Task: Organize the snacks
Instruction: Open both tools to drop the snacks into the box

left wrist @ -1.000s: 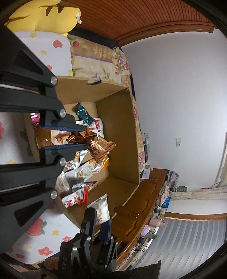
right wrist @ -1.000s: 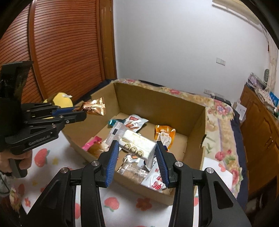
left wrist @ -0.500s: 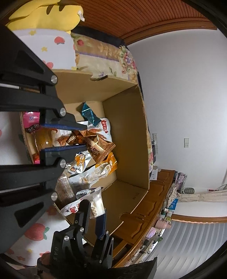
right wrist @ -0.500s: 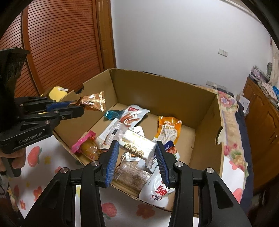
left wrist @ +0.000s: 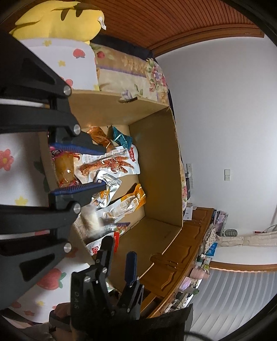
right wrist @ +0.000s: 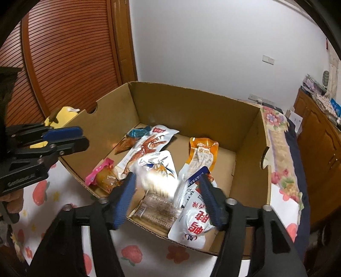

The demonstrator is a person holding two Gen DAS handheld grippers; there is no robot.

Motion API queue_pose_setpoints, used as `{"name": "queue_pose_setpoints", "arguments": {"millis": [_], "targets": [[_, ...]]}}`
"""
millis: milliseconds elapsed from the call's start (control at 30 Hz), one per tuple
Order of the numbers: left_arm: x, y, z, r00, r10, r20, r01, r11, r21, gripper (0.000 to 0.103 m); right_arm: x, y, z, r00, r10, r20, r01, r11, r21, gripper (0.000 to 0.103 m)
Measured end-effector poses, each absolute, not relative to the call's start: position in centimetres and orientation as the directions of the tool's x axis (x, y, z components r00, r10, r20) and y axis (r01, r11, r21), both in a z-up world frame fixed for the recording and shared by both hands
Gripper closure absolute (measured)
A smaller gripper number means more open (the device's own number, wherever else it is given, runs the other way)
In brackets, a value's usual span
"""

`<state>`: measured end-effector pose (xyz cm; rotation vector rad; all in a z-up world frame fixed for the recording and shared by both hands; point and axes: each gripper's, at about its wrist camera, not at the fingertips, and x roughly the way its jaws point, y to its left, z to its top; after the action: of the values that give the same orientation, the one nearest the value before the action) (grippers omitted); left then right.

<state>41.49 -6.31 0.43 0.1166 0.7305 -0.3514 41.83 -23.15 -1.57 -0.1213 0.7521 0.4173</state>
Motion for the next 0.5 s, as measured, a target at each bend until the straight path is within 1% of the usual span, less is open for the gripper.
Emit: {"name": "queue_pose_setpoints", "arguments": {"millis": [67,233,500], "targets": [[40.7,-6.1,0.9,0.697,-0.267,-0.665,0.351,0.936,-0.008,0.068,41.7,-23.2,-1.4,0.656,0.32,-0.683,-0.403,0.914,0.041,0.036],[38.7,-5.6,2.3,0.717,-0.259,-0.647,0.345,0.938,0.007,0.068,40.2,-23.6,-0.2,0.678,0.321,-0.662,-0.387,0.921,0.049,0.036],[34.0,-4.6,5.4,0.755,-0.253,-0.605,0.337,0.941,0.027,0.067,35.4,-23.8,2.4,0.719,0.297,-0.629,-0.353,0.935,0.038,0.036]]}}
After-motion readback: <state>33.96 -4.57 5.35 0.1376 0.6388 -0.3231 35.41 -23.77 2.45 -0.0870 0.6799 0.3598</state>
